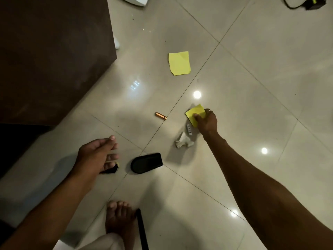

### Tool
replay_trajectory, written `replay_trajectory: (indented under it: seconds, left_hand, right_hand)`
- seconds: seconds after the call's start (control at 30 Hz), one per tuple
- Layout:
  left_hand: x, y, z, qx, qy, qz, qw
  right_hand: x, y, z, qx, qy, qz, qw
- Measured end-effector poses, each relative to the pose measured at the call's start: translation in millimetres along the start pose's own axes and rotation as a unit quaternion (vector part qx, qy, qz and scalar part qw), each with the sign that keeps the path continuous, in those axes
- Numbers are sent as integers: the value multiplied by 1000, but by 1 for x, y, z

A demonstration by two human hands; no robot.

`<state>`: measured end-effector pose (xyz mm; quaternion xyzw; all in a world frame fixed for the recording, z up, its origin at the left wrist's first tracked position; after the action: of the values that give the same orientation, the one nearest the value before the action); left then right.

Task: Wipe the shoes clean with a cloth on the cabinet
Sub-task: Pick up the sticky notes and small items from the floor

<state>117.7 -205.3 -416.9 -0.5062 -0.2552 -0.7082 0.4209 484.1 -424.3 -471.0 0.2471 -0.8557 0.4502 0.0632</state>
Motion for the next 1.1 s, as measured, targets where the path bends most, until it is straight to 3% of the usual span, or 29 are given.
replay_trajectory:
  seconds: [0.2,0.3,0.4,0.43,0.5,0.57,0.63,0.67,0.77,0.97,1.1]
  left_hand:
    - [-10,12,30,-1,27,-17,999]
    - [-15,18,44,-1,52,-35,998]
    - [-19,23,52,-17,69,-48,996]
    - [-21,23,54,-19,73,-45,996]
    - [-23,21,56,-11,76,-34,996]
    - [-27,16,51,3,69,-26,997]
    - [-27,12,43,4,58,-24,998]
    - [-32,11,41,7,58,-23,998]
    - [-34,8,32,9,44,-17,999]
    - [-42,8,29,13,43,-13,999]
    - [-42,3,32,23,51,-11,998]
  right_hand:
    - [36,65,-107,-157,-64,-78,982]
    - [62,97,-162,-256,-93,-200,941]
    - [86,122,-201,-272,-141,-342,888]
    - [83,126,-207,-267,-155,-355,883]
    - [48,122,-207,-232,-164,-267,921]
    - [-9,101,-195,-156,-169,-94,969]
    - [-54,73,-177,-11,-158,44,986]
    - [-80,67,-170,71,-137,64,986]
    - [-127,52,-151,191,-45,57,979]
    - [-157,63,-140,121,14,17,992]
    - [-162,71,-129,55,-2,20,998]
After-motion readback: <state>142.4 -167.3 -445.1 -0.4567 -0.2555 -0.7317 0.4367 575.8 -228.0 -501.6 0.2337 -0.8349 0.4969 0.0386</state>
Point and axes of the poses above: each hand's wrist, its own x-axis away from the middle knuckle, its own y-axis out of the palm, z = x × y, the point moved 8 cm from there along -x, towards the middle knuckle, and after that the axes turned 11 degrees about -y, right-handed, at the moved point
